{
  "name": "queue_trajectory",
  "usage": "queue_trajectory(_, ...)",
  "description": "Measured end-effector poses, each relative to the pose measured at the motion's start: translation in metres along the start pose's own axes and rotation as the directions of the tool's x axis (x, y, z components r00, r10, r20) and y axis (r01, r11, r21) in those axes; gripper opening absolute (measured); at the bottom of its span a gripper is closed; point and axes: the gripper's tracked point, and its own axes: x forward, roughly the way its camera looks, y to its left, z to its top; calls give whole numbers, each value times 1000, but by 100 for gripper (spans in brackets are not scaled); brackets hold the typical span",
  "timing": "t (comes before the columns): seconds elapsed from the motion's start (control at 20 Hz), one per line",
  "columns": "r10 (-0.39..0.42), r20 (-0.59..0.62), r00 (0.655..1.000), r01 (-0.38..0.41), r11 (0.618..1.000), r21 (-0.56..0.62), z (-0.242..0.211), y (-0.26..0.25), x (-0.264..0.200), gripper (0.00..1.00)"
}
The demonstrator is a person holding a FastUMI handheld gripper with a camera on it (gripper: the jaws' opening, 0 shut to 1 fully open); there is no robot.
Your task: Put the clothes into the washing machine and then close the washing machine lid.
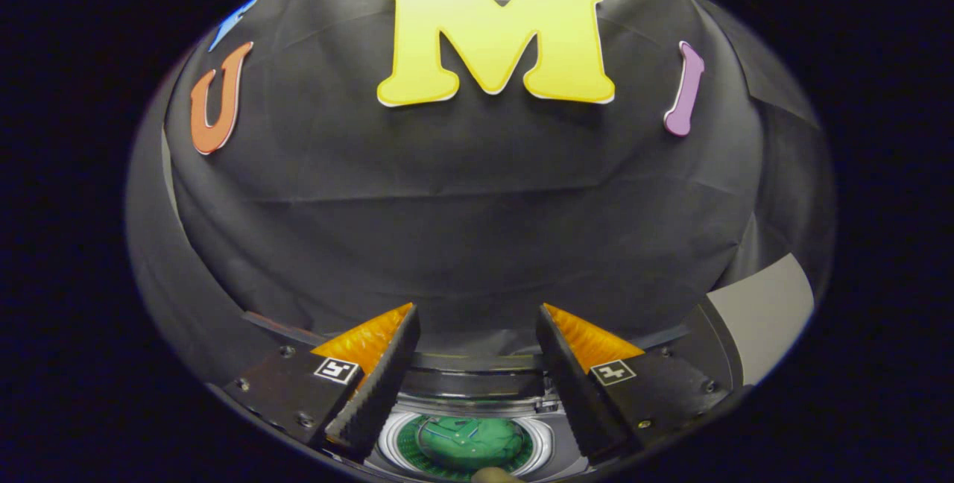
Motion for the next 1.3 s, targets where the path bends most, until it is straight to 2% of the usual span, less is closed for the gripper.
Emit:
queue_trajectory(0.55,33,47,998,-32,999,-21,-35,3,-48,98)
queue_trajectory(1.3,82,-58,995,-85,994,-67,-102,8,-95,98)
